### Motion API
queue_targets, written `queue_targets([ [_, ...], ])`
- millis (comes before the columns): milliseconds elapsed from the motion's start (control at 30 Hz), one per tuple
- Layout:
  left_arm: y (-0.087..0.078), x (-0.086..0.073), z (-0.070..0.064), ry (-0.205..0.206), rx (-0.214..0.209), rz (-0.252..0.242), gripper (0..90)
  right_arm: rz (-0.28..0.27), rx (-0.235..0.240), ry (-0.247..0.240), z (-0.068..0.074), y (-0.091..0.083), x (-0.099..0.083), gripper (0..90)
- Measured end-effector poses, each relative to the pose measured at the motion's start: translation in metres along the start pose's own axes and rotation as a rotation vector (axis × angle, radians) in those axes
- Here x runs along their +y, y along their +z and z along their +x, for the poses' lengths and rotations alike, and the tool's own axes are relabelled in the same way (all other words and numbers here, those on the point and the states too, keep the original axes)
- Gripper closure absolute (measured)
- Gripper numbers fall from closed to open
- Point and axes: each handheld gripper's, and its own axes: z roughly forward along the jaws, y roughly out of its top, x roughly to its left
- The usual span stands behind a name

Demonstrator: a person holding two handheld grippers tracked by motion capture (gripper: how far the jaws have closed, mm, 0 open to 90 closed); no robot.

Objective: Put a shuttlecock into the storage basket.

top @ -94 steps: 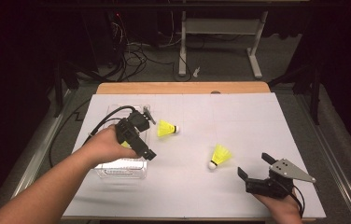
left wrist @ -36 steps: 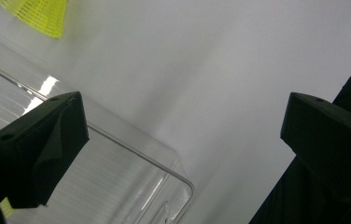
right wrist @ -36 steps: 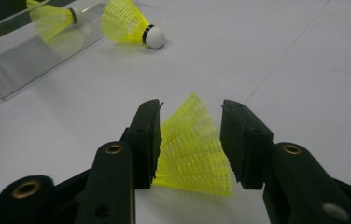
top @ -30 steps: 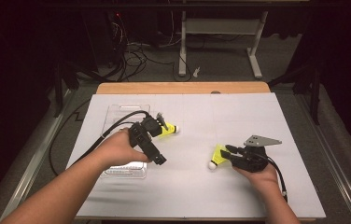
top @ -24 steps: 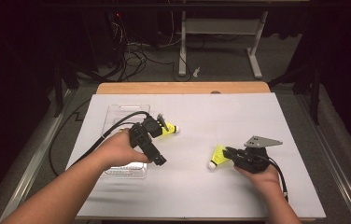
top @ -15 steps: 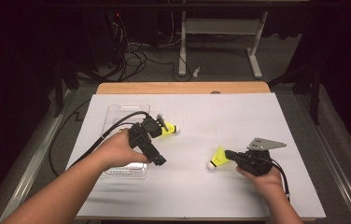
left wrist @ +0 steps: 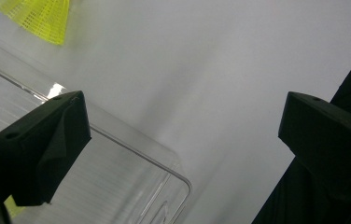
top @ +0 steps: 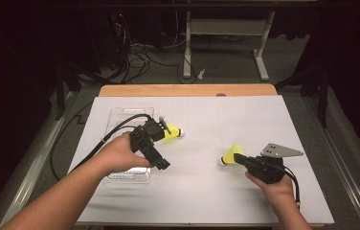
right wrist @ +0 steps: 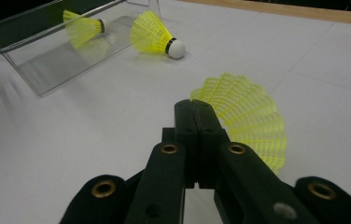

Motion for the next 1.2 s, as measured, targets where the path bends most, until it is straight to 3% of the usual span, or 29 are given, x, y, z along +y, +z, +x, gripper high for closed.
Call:
queue_targets([
  [700, 0.003, 0.000, -0.002, 0.005, -0.004, 0.010, 2.6, -0.056, 0.001, -0.008, 0.017, -0.014, 0.003, 90.0],
  [1200, 0.011, 0.003, -0.007, 0.028, -0.027, 0.016, 0.7, -0.095, 0.056, -0.031, 0.033, -0.009, 0.010, 90.0],
])
